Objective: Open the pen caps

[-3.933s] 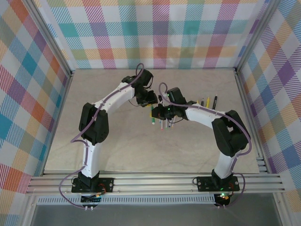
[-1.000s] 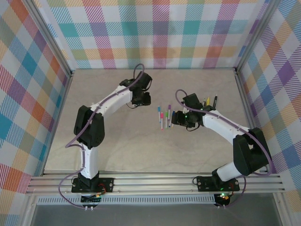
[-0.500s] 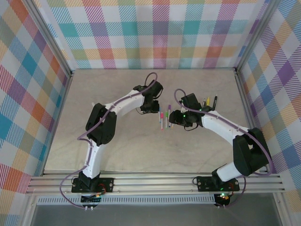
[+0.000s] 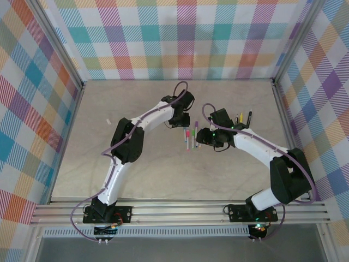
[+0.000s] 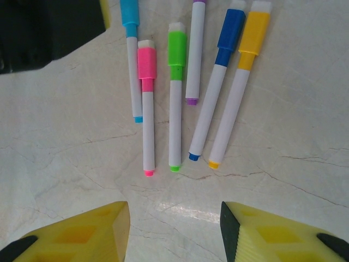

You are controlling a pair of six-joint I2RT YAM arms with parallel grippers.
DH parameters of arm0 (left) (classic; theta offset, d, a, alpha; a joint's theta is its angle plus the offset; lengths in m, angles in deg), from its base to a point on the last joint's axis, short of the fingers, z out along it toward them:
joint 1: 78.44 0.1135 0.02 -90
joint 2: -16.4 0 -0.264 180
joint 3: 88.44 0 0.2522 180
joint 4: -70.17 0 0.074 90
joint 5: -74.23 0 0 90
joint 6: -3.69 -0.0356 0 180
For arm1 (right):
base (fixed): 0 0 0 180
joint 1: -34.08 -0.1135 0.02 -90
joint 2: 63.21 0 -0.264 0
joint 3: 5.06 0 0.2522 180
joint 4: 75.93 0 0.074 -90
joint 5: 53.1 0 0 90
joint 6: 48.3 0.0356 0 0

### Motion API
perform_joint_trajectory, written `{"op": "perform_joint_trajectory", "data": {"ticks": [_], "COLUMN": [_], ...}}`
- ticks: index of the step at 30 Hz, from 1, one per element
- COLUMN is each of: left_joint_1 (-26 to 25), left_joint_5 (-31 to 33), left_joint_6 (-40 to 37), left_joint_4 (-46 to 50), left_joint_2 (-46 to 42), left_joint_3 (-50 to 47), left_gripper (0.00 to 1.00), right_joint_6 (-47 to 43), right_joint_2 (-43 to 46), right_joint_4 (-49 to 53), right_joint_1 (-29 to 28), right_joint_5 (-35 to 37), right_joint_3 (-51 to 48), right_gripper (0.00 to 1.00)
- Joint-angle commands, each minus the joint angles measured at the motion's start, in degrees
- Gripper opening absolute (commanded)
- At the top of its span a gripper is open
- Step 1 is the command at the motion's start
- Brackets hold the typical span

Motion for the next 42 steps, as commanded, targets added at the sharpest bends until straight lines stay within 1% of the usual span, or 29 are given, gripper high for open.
{"op": "perform_joint_trajectory", "data": {"ticks": [1, 5, 12, 16, 19, 24, 25, 27, 29, 32, 37, 39, 42], "left_joint_1": [-0.7, -0.7, -0.7, -0.7, -0.7, -0.8, -0.7, -0.7, -0.7, -0.3, 1.6, 2.7, 4.1], "left_joint_5": [1.0, 0.5, 0.7, 0.4, 1.2, 3.2, 3.6, 4.1, 4.5, 5.4, 4.3, 2.0, -3.2], "left_joint_6": [0.1, 0.0, 0.8, 1.5, 1.6, 1.7, 1.8, 1.5, 1.4, 0.8, 0.0, 0.1, 0.4], "left_joint_4": [3.9, 4.9, 5.0, 4.6, 5.4, 6.7, 7.0, 7.2, 7.5, 8.1, 7.7, 6.4, 4.0], "left_joint_2": [2.7, 4.8, 6.7, 7.9, 9.1, 10.5, 10.7, 10.7, 10.5, 9.7, 5.1, 2.2, -1.7], "left_joint_3": [4.4, 6.9, 7.3, 7.5, 8.3, 8.3, 8.3, 8.0, 7.7, 7.5, 5.0, 2.9, 0.1], "left_gripper": [0.37, 0.38, 0.38, 0.37, 0.35, 0.27, 0.25, 0.16, 0.11, 0.01, 0.0, 0.0, 0.0], "right_joint_6": [0.3, 0.0, -0.4, -0.5, -0.5, -0.6, -0.4, -0.3, -0.4, -0.9, -0.6, 0.2, 1.7], "right_joint_2": [-0.1, -0.3, -0.9, -1.3, -1.4, -1.8, -1.9, -2.0, -2.3, -3.0, -5.7, -7.2, -10.1], "right_joint_4": [0.7, 0.9, 0.6, 0.6, 0.4, 0.1, 0.0, -0.2, -0.5, -1.3, -5.2, -7.4, -10.8], "right_joint_1": [-0.1, -0.1, -0.1, -0.1, -0.1, -0.1, -0.1, -0.1, -0.1, -0.1, -0.1, -0.1, -0.2], "right_joint_5": [0.3, 0.4, 0.2, 0.3, 0.4, 0.2, 0.1, -0.1, -0.6, -2.3, -8.5, -11.2, -15.2], "right_joint_3": [1.1, 1.5, 1.9, 2.0, 1.9, 1.8, 1.8, 1.7, 1.8, 2.1, 2.8, 3.2, 4.0], "right_gripper": [0.49, 0.49, 0.49, 0.49, 0.49, 0.48, 0.48, 0.48, 0.48, 0.47, 0.47, 0.47, 0.47]}}
